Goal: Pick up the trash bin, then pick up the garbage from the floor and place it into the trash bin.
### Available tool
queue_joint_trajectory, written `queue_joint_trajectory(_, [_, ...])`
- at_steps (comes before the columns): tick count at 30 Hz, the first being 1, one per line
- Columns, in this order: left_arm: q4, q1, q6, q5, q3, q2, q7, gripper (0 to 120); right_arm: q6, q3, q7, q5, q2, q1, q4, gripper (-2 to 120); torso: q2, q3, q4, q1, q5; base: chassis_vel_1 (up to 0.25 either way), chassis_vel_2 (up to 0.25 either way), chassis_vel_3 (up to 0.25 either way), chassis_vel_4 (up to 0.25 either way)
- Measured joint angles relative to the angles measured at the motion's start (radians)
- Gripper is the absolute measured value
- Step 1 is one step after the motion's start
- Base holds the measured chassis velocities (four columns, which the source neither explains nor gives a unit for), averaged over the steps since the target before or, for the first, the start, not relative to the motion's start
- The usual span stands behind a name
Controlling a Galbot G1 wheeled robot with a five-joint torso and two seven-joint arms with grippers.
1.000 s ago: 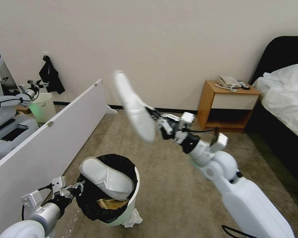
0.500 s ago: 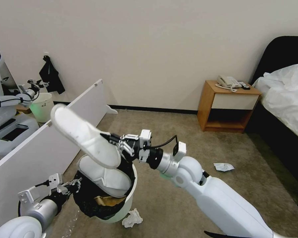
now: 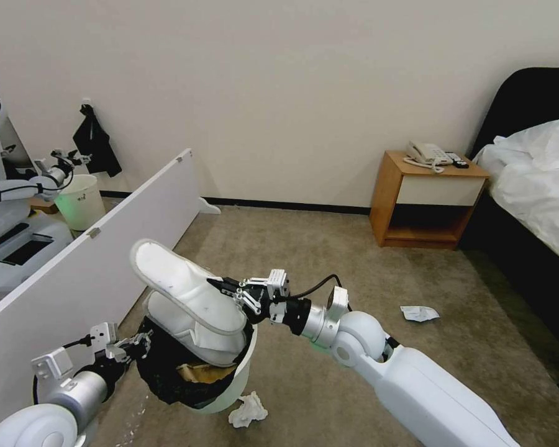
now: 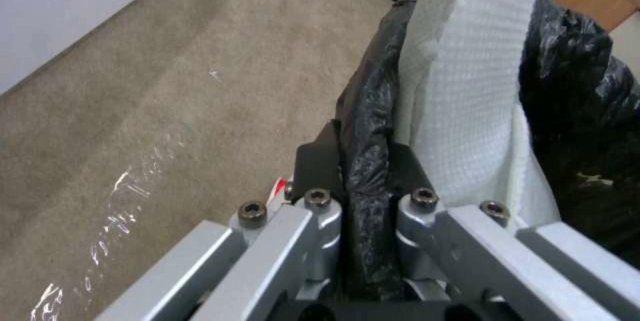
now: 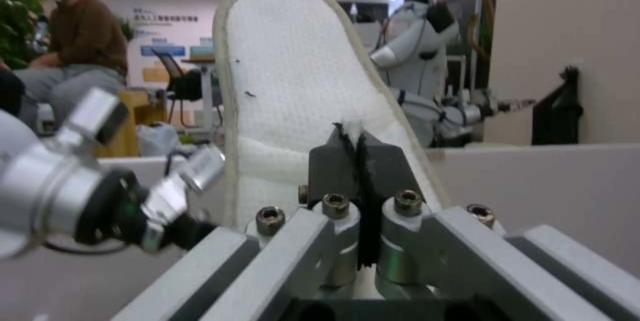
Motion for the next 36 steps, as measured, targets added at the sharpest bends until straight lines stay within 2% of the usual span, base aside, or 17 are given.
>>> queue_joint_trajectory(22, [-0.011, 0.001, -0.002, -0.016, 0.001, -0.006, 0.004, 4, 0.015, -0.062, 0.012, -0.042, 0.026, 0.001, -0.074, 0, 0.000, 0.000, -0.0001, 0.000, -0.0001, 0.000, 0.000, 0.000, 0.000])
queue_joint_trajectory(24, [-0.010, 0.002, -0.003, -0.017, 0.001, -0.006, 0.005, 4, 0.016, -0.064, 0.019, -0.048, 0.029, 0.001, -0.078, 4, 0.000, 0.000, -0.0001, 0.000, 0.0000, 0.000, 0.000, 0.000, 0.000])
queue_joint_trajectory(26, [-0.008, 0.002, -0.003, -0.017, 0.001, -0.006, 0.007, 4, 0.017, -0.065, 0.026, -0.051, 0.030, 0.001, -0.079, 14, 0.000, 0.000, -0.0001, 0.000, -0.0001, 0.000, 0.000, 0.000, 0.000])
queue_joint_trajectory(27, [-0.008, 0.002, -0.003, -0.017, 0.001, -0.006, 0.007, 4, 0.017, -0.065, 0.026, -0.051, 0.030, 0.001, -0.079, 14, 0.000, 0.000, -0.0001, 0.000, -0.0001, 0.000, 0.000, 0.000, 0.000])
queue_joint_trajectory(29, [-0.005, 0.003, -0.007, -0.016, 0.001, -0.006, 0.011, 4, 0.019, -0.064, 0.028, -0.054, 0.023, 0.000, -0.079, 25, 0.000, 0.000, -0.0001, 0.000, -0.0001, 0.000, 0.000, 0.000, 0.000])
queue_joint_trajectory(32, [-0.001, 0.002, -0.011, -0.011, 0.001, -0.005, 0.019, 4, 0.020, -0.061, 0.029, -0.056, 0.019, -0.001, -0.077, 32, 0.000, 0.000, -0.0002, 0.000, -0.0001, 0.000, 0.000, 0.000, 0.000])
queue_joint_trajectory(34, [0.003, 0.000, -0.015, -0.007, 0.001, -0.004, 0.024, 4, 0.020, -0.058, 0.030, -0.057, 0.018, -0.001, -0.071, 44, 0.000, 0.000, -0.0002, 0.000, 0.0000, 0.000, 0.000, 0.000, 0.000])
queue_joint_trajectory(35, [0.003, 0.000, -0.015, -0.007, 0.001, -0.004, 0.024, 4, 0.020, -0.058, 0.030, -0.057, 0.018, -0.001, -0.071, 44, 0.000, 0.000, -0.0002, 0.000, 0.0000, 0.000, 0.000, 0.000, 0.000])
queue_joint_trajectory(36, [0.005, -0.001, -0.016, -0.006, 0.001, -0.004, 0.025, 4, 0.020, -0.057, 0.031, -0.057, 0.018, -0.001, -0.068, 49, 0.000, 0.000, -0.0001, 0.000, -0.0001, 0.000, 0.000, 0.000, 0.000])
